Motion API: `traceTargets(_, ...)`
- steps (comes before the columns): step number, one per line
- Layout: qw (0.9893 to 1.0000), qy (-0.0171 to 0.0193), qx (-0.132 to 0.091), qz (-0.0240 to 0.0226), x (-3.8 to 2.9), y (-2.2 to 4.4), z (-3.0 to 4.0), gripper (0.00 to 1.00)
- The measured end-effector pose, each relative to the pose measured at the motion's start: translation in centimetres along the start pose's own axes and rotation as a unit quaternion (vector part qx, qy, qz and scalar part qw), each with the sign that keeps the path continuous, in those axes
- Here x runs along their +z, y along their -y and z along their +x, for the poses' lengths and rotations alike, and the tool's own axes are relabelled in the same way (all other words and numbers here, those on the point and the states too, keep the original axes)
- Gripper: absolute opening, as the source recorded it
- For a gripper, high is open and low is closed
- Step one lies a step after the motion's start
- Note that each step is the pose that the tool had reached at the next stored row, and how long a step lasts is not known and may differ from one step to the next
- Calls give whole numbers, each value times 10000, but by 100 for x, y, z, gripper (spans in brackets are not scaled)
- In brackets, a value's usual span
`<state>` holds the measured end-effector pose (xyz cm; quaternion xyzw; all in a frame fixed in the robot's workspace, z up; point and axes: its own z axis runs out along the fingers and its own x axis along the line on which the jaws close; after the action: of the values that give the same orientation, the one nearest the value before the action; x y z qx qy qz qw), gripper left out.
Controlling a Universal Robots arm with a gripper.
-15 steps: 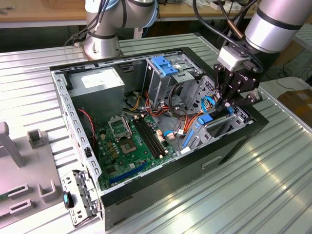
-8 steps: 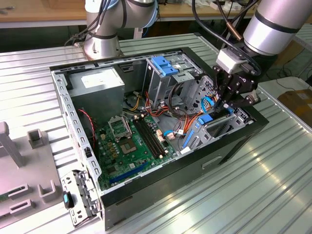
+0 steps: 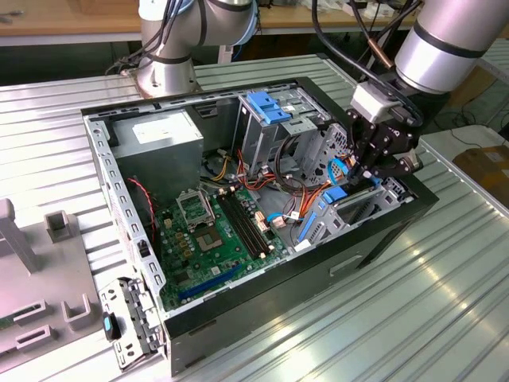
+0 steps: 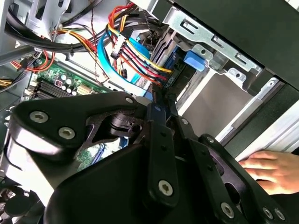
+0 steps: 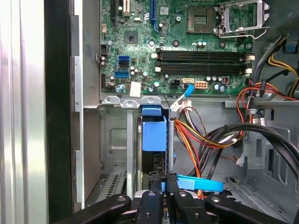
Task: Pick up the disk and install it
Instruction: 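Insert the second disk wire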
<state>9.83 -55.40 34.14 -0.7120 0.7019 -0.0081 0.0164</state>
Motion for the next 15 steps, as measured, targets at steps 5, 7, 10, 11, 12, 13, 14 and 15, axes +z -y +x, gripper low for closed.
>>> traceTargets(5, 10000, 27, 0, 1, 55, -1, 0, 16)
traceTargets(7, 10000, 36, 1, 2, 15, 1, 0, 24)
traceTargets(10, 10000, 40, 2, 2, -113, 20, -1, 24)
traceTargets(11, 10000, 40, 1, 2, -114, 21, -1, 24)
traceTargets(12, 10000, 39, 1, 2, -115, 21, -1, 22)
traceTargets(13, 10000, 39, 1, 1, -115, 21, -1, 11)
traceTargets(14, 10000, 39, 1, 1, -115, 21, -1, 11)
traceTargets(15, 10000, 39, 1, 1, -115, 21, -1, 11)
